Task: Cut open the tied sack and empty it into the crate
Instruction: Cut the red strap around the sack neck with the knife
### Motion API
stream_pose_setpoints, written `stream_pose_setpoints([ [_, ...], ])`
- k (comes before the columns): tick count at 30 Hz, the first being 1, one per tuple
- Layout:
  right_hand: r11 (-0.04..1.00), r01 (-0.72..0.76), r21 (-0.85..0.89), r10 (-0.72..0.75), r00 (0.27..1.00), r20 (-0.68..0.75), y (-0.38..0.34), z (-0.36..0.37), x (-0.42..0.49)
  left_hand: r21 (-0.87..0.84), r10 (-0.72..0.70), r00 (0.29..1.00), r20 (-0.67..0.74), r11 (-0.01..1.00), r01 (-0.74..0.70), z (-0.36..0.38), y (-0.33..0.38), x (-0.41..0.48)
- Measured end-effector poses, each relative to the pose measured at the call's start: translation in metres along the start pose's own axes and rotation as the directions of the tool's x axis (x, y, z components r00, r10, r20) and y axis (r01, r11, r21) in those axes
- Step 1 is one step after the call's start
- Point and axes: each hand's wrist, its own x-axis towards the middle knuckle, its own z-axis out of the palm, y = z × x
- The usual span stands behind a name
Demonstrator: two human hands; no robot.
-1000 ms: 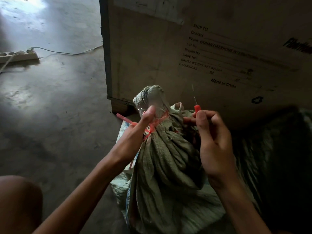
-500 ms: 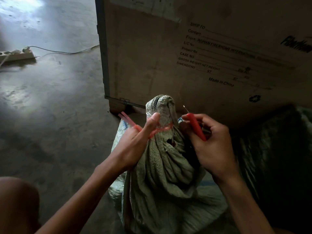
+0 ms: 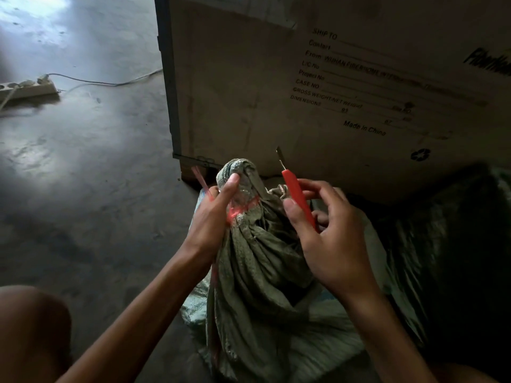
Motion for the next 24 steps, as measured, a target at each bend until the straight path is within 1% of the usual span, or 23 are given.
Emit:
stream_pose_setpoints([
  [2, 0.992, 0.105, -0.065, -0.104, 0.994, 0.01, -0.003, 0.001, -0.003, 0.044, -0.026, 1.0, -0.012, 0.999, 0.027, -0.004, 0.004, 0.002],
  [4, 0.977, 0.193, -0.095, -0.188, 0.981, 0.055, -0.005, 0.003, -0.005, 0.032, -0.058, 0.998, -0.008, 0.998, 0.058, -0.008, 0.009, 0.002],
  [8, 0.936, 0.298, -0.186, -0.284, 0.954, 0.097, -0.007, 0.007, -0.006, 0.026, -0.076, 0.997, -0.014, 0.997, 0.076, -0.011, 0.012, 0.003],
  [12, 0.925, 0.314, -0.215, -0.29, 0.948, 0.135, -0.005, 0.008, -0.006, 0.056, -0.088, 0.995, -0.036, 0.994, 0.09, -0.014, 0.01, 0.005],
  [17, 0.924, 0.304, -0.229, -0.278, 0.95, 0.141, -0.005, 0.007, -0.006, 0.036, -0.109, 0.994, -0.025, 0.993, 0.11, -0.014, 0.01, 0.004],
  [24, 0.926, 0.295, -0.235, -0.269, 0.953, 0.137, -0.003, 0.007, -0.005, 0.039, -0.064, 0.998, -0.02, 0.997, 0.065, -0.011, 0.008, 0.003],
])
